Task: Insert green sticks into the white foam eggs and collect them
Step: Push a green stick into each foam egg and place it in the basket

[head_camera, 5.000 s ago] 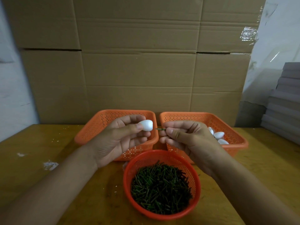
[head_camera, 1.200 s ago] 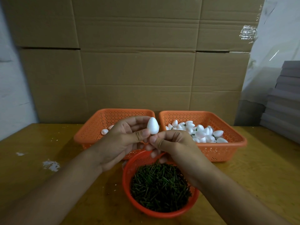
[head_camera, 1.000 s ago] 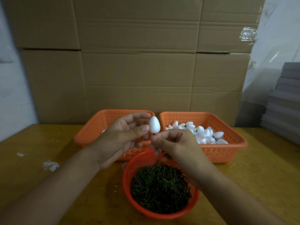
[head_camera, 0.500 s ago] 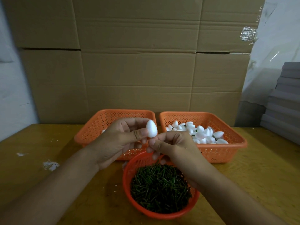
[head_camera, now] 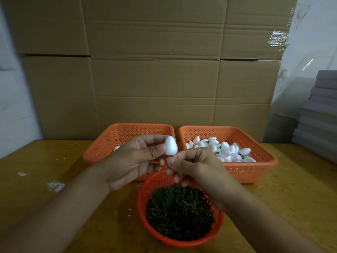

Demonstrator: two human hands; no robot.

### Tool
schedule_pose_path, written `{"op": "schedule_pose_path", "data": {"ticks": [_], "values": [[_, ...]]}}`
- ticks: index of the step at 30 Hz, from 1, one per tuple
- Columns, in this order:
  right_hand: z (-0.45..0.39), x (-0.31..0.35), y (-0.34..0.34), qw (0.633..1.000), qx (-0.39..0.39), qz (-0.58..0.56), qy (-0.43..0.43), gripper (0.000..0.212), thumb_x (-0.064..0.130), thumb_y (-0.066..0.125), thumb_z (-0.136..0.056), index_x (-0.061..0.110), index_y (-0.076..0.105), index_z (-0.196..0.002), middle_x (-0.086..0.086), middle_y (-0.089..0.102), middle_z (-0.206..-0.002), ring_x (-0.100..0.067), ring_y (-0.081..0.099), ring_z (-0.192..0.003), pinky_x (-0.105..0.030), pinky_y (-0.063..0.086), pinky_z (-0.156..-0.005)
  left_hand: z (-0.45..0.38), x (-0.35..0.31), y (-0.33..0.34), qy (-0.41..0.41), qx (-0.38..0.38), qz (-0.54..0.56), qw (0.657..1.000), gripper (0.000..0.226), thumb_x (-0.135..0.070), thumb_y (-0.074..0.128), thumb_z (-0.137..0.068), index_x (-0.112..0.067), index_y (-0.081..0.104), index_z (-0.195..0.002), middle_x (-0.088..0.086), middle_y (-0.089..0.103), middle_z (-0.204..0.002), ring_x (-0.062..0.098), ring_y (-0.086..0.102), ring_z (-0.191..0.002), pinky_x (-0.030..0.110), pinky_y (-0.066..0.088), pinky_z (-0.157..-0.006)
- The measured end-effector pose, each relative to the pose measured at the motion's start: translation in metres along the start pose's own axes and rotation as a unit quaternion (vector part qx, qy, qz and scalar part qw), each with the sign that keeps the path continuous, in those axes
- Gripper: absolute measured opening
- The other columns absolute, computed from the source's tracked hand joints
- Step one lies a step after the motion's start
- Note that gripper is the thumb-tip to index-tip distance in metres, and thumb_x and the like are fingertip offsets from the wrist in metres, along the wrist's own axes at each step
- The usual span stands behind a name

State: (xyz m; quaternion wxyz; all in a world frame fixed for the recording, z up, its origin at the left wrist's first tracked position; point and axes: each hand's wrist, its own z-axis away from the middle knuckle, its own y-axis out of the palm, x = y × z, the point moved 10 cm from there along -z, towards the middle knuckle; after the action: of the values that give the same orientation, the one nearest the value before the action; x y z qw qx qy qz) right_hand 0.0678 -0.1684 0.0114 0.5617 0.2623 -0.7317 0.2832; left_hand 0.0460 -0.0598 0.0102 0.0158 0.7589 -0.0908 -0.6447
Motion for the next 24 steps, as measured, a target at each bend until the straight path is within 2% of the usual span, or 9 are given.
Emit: {"op": "schedule_pose_path", "data": {"ticks": [4,7,10,13,16,24], "values": [[-0.0006,0.0,-0.0035,1.0,-0.026,-0.007,-0.005,0.019,0.016,0.068,-0.092,0.019,0.076,-0.075,-0.003,0.074,-0.074,-0.008,0.062,-0.058,-0.017,0.046,-0.051,0.0008,-0.0042,-0.0042,0.006,-0.004,-0.017,1.0,0.044,-0.032,0.075,-0.08,-0.016,0.071,-0.12,0.027,0.065,-0.115,0.021,0.065,-0.088,0.03,0.058,-0.073],[-0.0007,-0.0008,-0.0052,0.999,-0.035,-0.009,-0.003,0.016,0.017,0.07,-0.092,0.017,0.075,-0.077,-0.002,0.073,-0.072,-0.007,0.061,-0.057,-0.017,0.046,-0.05,0.0021,-0.0083,-0.0059,0.017,-0.012,-0.02,1.0,0.052,-0.042,0.088,-0.072,-0.024,0.072,-0.118,0.029,0.061,-0.128,0.02,0.066,-0.092,0.03,0.058,-0.072],[-0.0007,-0.001,-0.0053,0.999,-0.037,0.003,-0.005,0.016,0.017,0.07,-0.092,0.017,0.076,-0.076,-0.001,0.073,-0.071,-0.007,0.061,-0.057,-0.017,0.046,-0.05,0.0025,-0.0086,-0.0055,0.023,-0.02,-0.04,0.999,0.059,-0.046,0.093,-0.062,-0.025,0.073,-0.114,0.021,0.068,-0.119,0.017,0.066,-0.089,0.026,0.056,-0.067],[-0.0008,0.0009,-0.0048,0.999,-0.034,0.024,-0.014,0.02,0.018,0.07,-0.091,0.022,0.076,-0.073,-0.001,0.073,-0.071,-0.007,0.061,-0.058,-0.017,0.046,-0.051,0.0013,-0.0066,-0.0066,0.025,-0.036,-0.053,0.998,0.044,-0.036,0.087,-0.071,-0.021,0.075,-0.11,0.015,0.071,-0.103,0.013,0.065,-0.079,0.022,0.052,-0.06],[-0.001,0.0017,-0.0039,0.999,-0.027,0.032,-0.019,0.022,0.017,0.07,-0.092,0.023,0.076,-0.072,-0.002,0.074,-0.074,-0.007,0.062,-0.059,-0.017,0.046,-0.051,-0.0001,-0.0041,-0.0079,0.023,-0.034,-0.059,0.997,0.039,-0.029,0.078,-0.076,-0.013,0.073,-0.112,0.008,0.07,-0.089,0.011,0.062,-0.073,0.021,0.051,-0.059],[-0.002,-0.0041,0.0039,1.0,0.018,-0.004,0.006,0.026,0.014,0.063,-0.096,0.021,0.075,-0.074,-0.004,0.074,-0.08,-0.008,0.062,-0.06,-0.018,0.047,-0.052,-0.0007,-0.0003,-0.0049,0.012,-0.002,-0.06,0.998,0.039,-0.032,0.075,-0.078,-0.016,0.074,-0.114,0.006,0.068,-0.087,0.008,0.062,-0.071,0.021,0.053,-0.065]]}}
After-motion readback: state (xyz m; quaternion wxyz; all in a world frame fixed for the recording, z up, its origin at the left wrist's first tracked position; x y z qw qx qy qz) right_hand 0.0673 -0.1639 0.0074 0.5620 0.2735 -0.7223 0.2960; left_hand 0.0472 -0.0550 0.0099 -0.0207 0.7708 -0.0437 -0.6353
